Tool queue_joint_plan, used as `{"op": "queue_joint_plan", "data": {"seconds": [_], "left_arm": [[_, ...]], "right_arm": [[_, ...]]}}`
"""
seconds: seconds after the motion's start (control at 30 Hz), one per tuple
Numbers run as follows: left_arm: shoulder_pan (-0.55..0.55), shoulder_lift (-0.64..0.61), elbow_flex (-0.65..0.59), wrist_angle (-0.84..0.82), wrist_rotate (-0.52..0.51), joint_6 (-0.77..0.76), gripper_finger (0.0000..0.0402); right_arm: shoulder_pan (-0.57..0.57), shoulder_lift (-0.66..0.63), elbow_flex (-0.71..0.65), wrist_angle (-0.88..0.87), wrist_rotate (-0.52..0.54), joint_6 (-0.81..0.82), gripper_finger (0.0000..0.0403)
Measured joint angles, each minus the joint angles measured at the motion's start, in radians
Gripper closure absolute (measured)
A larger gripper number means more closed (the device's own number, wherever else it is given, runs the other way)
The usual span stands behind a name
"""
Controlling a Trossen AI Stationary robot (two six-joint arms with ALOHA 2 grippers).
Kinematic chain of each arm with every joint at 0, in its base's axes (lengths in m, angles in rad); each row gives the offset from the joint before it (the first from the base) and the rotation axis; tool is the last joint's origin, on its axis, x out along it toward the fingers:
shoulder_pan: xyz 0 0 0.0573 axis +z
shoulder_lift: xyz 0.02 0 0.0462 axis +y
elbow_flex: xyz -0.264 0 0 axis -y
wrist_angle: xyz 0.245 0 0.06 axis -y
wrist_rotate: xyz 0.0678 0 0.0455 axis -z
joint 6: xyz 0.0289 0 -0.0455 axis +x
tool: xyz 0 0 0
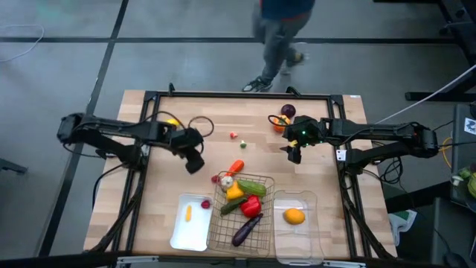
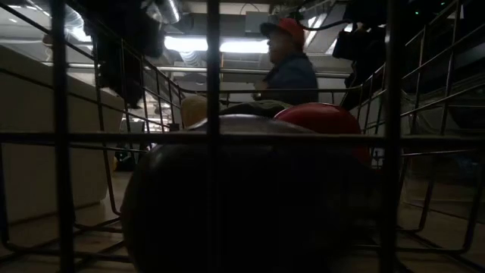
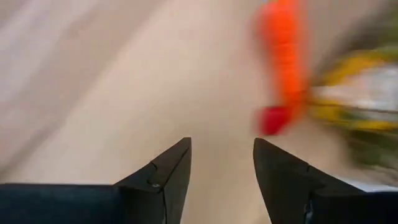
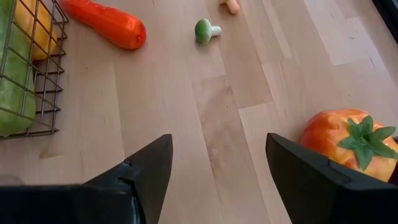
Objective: Sort produce into baskets
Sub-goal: Put the left green mushroom into the white bin
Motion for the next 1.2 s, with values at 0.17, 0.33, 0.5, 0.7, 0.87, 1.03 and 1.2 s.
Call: {"op": "queue_joint_plan", "data": {"seconds": [0.17, 0.33, 0.5, 0.7, 0.87, 1.03, 1.2], "left_arm": [[0.152, 0.0, 0.0, -0.233, -0.126, -0.048, 0.0233], [0.302, 0.0, -0.037, -0.3, -0.166, -0.064, 0.0233], [0.431, 0.001, -0.103, -0.276, -0.166, -0.027, 0.0233], [0.542, 0.003, -0.163, -0.182, -0.167, -0.016, 0.0233], [0.594, 0.003, -0.208, -0.099, -0.167, -0.043, 0.0233], [0.616, 0.003, -0.239, -0.092, -0.166, -0.121, 0.0233], [0.619, 0.003, -0.292, -0.045, -0.166, -0.14, 0.0233]], "right_arm": [[0.0, 0.0, 0.0, 0.0, 0.0, 0.0, 0.0145], [0.0, 0.0, 0.0, 0.0, 0.0, 0.0, 0.0145], [0.0, 0.0, 0.0, 0.0, 0.0, -0.001, 0.0145], [0.0, 0.0, 0.0, 0.0, 0.0, -0.006, 0.0145], [0.0, 0.0, 0.0, 0.0, 0.0, -0.006, 0.0145], [0.0, 0.0, 0.0, 0.0, 0.0, -0.006, 0.0145], [0.0, 0.0, 0.0, 0.0, 0.0, -0.007, 0.0145]]}}
